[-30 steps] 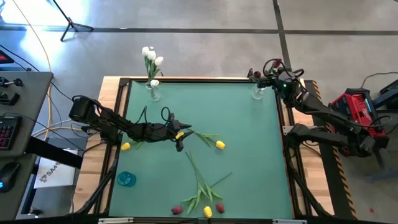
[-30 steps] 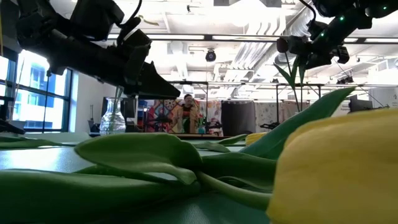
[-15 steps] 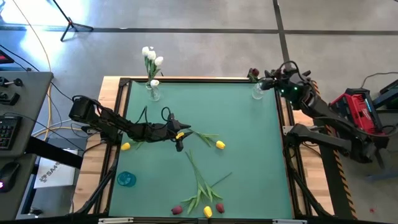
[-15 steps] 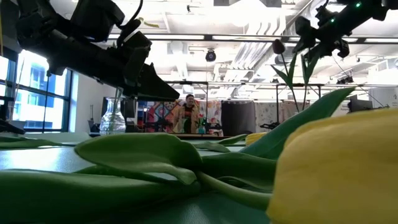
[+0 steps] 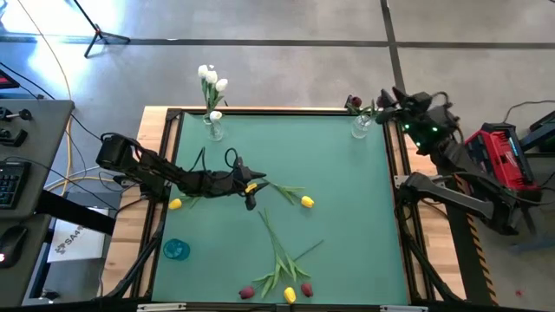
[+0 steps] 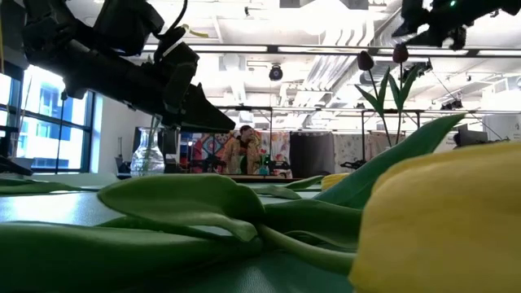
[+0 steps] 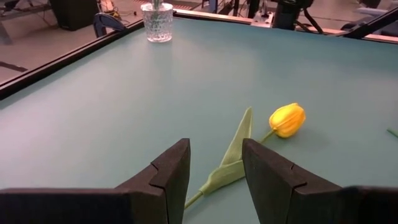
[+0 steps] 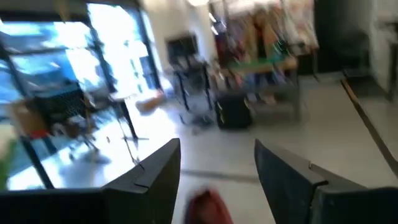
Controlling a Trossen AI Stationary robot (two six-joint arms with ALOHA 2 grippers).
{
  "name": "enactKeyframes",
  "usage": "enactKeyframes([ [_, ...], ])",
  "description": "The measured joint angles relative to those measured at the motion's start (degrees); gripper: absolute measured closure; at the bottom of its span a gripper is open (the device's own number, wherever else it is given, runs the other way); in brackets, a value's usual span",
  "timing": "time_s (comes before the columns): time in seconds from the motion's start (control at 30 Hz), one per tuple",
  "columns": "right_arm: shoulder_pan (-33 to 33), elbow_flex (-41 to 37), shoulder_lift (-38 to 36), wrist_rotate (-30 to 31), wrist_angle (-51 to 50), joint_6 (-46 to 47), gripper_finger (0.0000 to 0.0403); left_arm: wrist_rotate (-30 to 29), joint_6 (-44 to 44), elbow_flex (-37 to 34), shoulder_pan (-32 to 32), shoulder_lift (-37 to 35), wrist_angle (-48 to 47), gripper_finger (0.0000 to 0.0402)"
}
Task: Sort flowers into vase by color
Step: Put the red flower into the right transparent vase
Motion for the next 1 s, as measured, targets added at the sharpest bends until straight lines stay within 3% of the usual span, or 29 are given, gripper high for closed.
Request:
enactKeyframes([
  [0.17, 0.0, 0.0, -3.2, -11.3, 6.2, -2.0, 0.021, 0.0, 0.0, 0.0, 0.0, 0.0, 0.0, 0.0268],
  [0.33, 0.5, -0.5, -2.1, -37.5, 7.5, -1.4, 0.021, 0.1, 4.2, 0.0, 0.8, 0.0, -1.5, 0.0268],
  [0.43, 2.8, -2.5, 0.7, -45.6, 6.1, 2.0, 0.021, 1.7, 5.1, 0.0, 2.1, 0.0, -1.9, 0.0268],
  [0.6, 9.4, -6.7, 4.8, -43.2, 8.7, 1.6, 0.021, 11.2, 7.7, 0.0, 4.1, 0.0, -3.4, 0.0268],
  [0.8, 18.3, -8.3, 9.7, -41.9, 19.2, -0.3, 0.021, 11.6, 5.9, 0.0, 5.8, 0.0, -12.5, 0.0268],
  [1.0, 27.1, -8.3, 14.4, -39.4, 22.4, -2.6, 0.021, 11.1, 0.9, 0.0, 6.0, 0.0, -19.0, 0.0268],
])
